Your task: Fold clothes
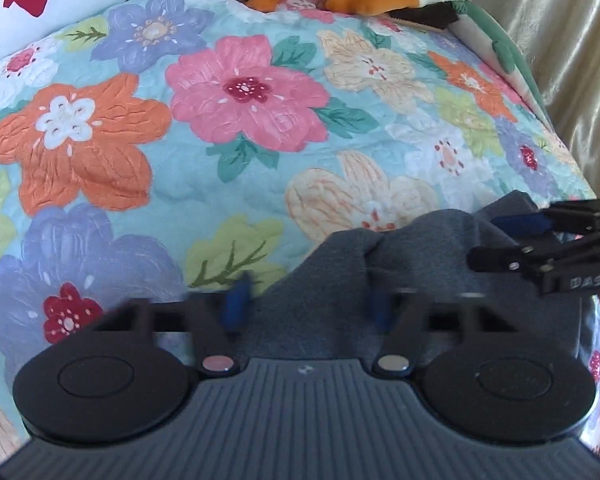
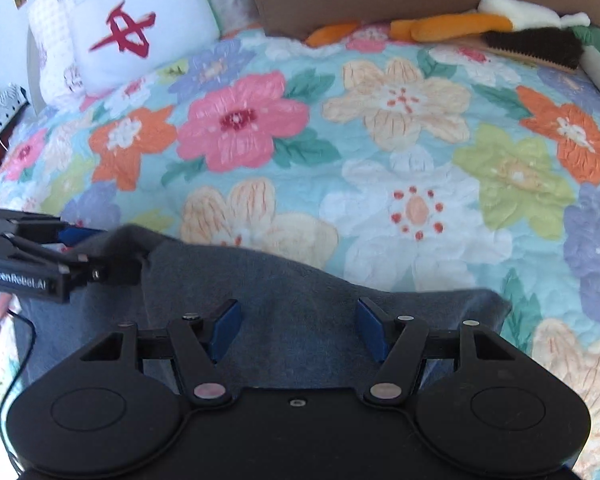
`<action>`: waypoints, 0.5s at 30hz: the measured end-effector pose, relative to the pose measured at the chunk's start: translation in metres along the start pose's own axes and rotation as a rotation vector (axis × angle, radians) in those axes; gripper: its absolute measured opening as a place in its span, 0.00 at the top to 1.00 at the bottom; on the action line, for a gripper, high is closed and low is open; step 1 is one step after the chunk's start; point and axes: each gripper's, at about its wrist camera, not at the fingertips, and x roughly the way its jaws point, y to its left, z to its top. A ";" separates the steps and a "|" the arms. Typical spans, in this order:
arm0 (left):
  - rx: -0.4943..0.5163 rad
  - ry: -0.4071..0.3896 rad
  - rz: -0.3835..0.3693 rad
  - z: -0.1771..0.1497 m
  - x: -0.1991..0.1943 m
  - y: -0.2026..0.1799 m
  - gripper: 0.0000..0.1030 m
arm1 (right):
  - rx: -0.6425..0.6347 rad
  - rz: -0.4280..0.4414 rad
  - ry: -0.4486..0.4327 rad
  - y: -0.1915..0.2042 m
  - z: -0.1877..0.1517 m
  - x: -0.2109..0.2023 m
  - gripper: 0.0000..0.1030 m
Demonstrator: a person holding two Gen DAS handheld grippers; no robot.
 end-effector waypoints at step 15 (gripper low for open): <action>0.167 -0.011 -0.153 -0.067 -0.081 -0.060 0.94 | -0.133 0.210 0.237 0.026 -0.072 -0.055 0.90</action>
